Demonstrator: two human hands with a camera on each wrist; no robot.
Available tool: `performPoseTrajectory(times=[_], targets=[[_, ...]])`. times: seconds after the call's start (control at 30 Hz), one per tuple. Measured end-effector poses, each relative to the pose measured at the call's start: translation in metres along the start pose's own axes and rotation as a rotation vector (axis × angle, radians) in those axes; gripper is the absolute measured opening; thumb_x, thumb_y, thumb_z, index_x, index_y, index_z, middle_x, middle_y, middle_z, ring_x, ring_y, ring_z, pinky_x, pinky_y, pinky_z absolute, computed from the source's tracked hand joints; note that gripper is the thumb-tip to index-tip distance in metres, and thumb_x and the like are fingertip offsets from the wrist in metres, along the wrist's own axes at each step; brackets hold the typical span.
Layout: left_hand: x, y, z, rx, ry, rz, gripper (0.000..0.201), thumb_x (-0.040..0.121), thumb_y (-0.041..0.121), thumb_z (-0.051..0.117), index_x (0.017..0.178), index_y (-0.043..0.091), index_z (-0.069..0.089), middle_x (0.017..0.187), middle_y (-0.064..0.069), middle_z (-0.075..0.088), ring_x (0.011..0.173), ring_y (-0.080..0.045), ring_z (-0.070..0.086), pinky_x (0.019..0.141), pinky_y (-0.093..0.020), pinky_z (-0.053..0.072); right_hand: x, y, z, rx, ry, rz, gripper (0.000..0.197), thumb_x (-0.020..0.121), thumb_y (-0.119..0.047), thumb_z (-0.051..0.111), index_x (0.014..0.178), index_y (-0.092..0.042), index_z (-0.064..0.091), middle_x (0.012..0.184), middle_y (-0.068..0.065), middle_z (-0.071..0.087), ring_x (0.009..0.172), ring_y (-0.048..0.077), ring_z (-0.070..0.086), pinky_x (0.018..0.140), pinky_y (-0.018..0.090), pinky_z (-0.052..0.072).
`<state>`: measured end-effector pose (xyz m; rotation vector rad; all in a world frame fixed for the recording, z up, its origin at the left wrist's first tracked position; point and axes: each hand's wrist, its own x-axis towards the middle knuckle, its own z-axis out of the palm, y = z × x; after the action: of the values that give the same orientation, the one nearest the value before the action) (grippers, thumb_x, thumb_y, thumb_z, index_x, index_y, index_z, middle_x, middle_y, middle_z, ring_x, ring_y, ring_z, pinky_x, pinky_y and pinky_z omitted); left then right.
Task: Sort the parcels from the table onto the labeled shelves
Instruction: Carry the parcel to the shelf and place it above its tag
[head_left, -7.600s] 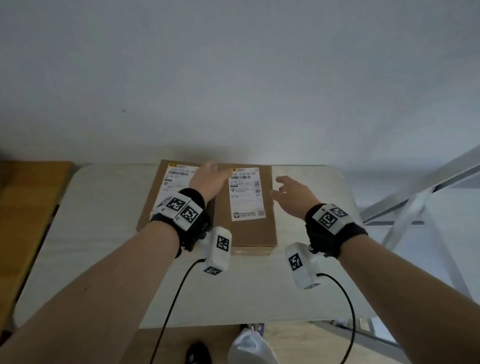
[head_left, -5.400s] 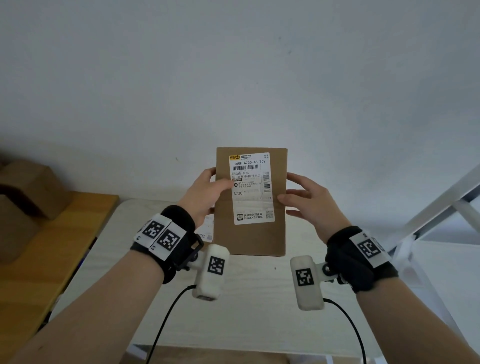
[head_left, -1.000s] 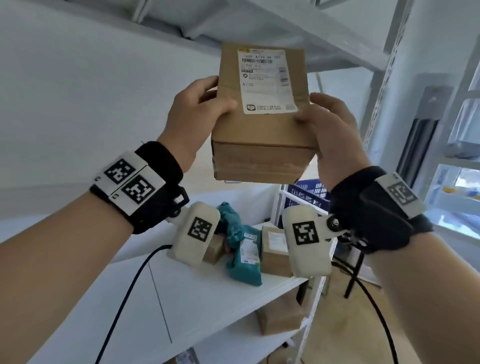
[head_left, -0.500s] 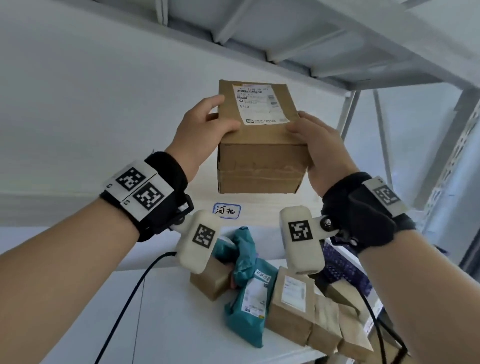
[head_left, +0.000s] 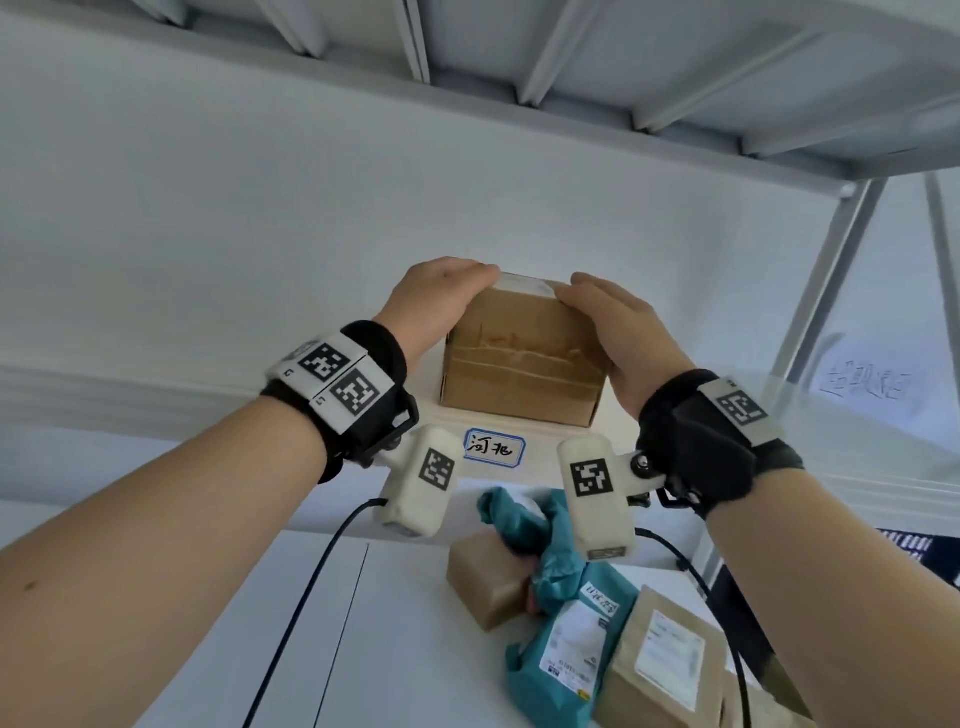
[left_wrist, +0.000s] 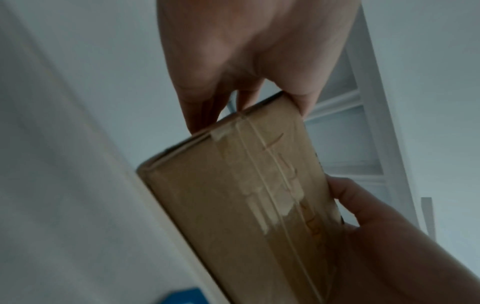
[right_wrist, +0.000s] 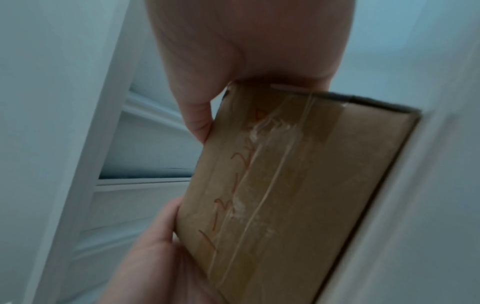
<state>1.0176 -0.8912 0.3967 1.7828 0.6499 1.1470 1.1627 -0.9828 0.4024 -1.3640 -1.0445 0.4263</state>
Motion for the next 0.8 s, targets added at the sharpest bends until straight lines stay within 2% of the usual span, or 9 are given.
performPoseTrajectory(times=[0.07,0.17,0.27,0.4,0.53,0.6,0.7,0.77,0.8], targets=[[0.003,-0.003,0.002,0.013,0.023,-0.007,0.039,0.084,0.045,0.055,0.111,0.021,0.067,0.121,0.003,0.066,0.116,-0.017,0.059,0.106,-0.037,0.042,0.005,0.002,0.0,-0.034,0.001,-0.016,0.049,0.081,-0.036,0.065,0.126,-0.018,0.06,0.112,-0.003,0.062,0.099,0.016,0.058,0.081,0.028,0.047],[0.007,-0.003,0.005,0.043,0.046,0.003,0.021,0.092,0.041,0.05,0.099,0.024,0.06,0.104,0.003,0.06,0.099,-0.015,0.057,0.099,-0.033,0.044,0.011,0.003,0.0,-0.067,-0.026,-0.014,0.018,0.084,-0.034,0.062,0.096,-0.021,0.067,0.084,-0.007,0.061,0.079,0.014,0.056,0.069,0.024,0.044],[0.009,-0.002,0.006,0.08,0.06,0.002,0.019,0.094,0.039,0.048,0.093,0.021,0.054,0.096,-0.001,0.053,0.09,-0.017,0.052,0.088,-0.028,0.044,0.016,0.005,0.001,-0.095,-0.048,-0.027,0.012,0.086,-0.034,0.059,0.085,-0.023,0.065,0.081,-0.006,0.06,0.077,0.014,0.056,0.071,0.025,0.045],[0.013,-0.004,0.007,0.067,0.073,-0.005,0.019,0.095,0.037,0.048,0.098,0.021,0.058,0.102,0.003,0.059,0.094,-0.015,0.054,0.089,-0.028,0.043,0.022,0.006,0.001,-0.133,-0.054,-0.037,0.01,0.087,-0.035,0.058,0.085,-0.028,0.065,0.091,-0.004,0.064,0.085,0.015,0.059,0.085,0.031,0.049],[0.013,-0.005,0.009,0.08,0.091,0.007,0.037,0.096,0.036,0.046,0.122,0.016,0.063,0.108,0.008,0.057,0.102,-0.011,0.052,0.089,-0.023,0.039,0.023,0.006,0.001,-0.135,-0.062,-0.02,0.013,0.087,-0.036,0.058,0.093,-0.027,0.066,0.1,-0.002,0.065,0.091,0.017,0.059,0.084,0.031,0.049],[0.012,-0.004,0.008,0.094,0.088,0.003,0.029,0.096,0.035,0.046,0.114,0.02,0.064,0.1,0.005,0.056,0.096,-0.012,0.052,0.079,-0.023,0.042,0.022,0.005,0.001,-0.127,-0.056,-0.014,0.016,0.086,-0.036,0.059,0.097,-0.026,0.066,0.101,-0.001,0.065,0.091,0.017,0.059,0.08,0.028,0.049],[0.012,0.0,0.008,0.127,0.075,-0.012,0.016,0.096,0.034,0.045,0.089,0.027,0.058,0.089,0.003,0.051,0.08,-0.012,0.049,0.069,-0.021,0.04,0.02,0.001,0.0,-0.117,-0.054,0.008,0.022,0.087,-0.034,0.06,0.106,-0.023,0.064,0.097,-0.005,0.064,0.084,0.011,0.059,0.068,0.022,0.046],[0.014,0.001,0.007,0.179,0.054,-0.015,0.016,0.096,0.033,0.043,0.087,0.025,0.054,0.085,0.003,0.048,0.074,-0.011,0.046,0.068,-0.023,0.038,0.017,-0.003,-0.001,-0.122,-0.062,0.029,0.023,0.088,-0.033,0.061,0.109,-0.022,0.063,0.091,-0.008,0.062,0.08,0.008,0.058,0.065,0.021,0.046],[0.014,0.003,0.005,0.212,0.039,-0.017,0.014,0.096,0.033,0.043,0.091,0.024,0.052,0.089,0.002,0.048,0.078,-0.013,0.046,0.07,-0.025,0.037,0.016,-0.005,-0.002,-0.136,-0.061,0.035,0.023,0.088,-0.033,0.061,0.108,-0.022,0.063,0.09,-0.008,0.062,0.08,0.008,0.058,0.068,0.022,0.048]])
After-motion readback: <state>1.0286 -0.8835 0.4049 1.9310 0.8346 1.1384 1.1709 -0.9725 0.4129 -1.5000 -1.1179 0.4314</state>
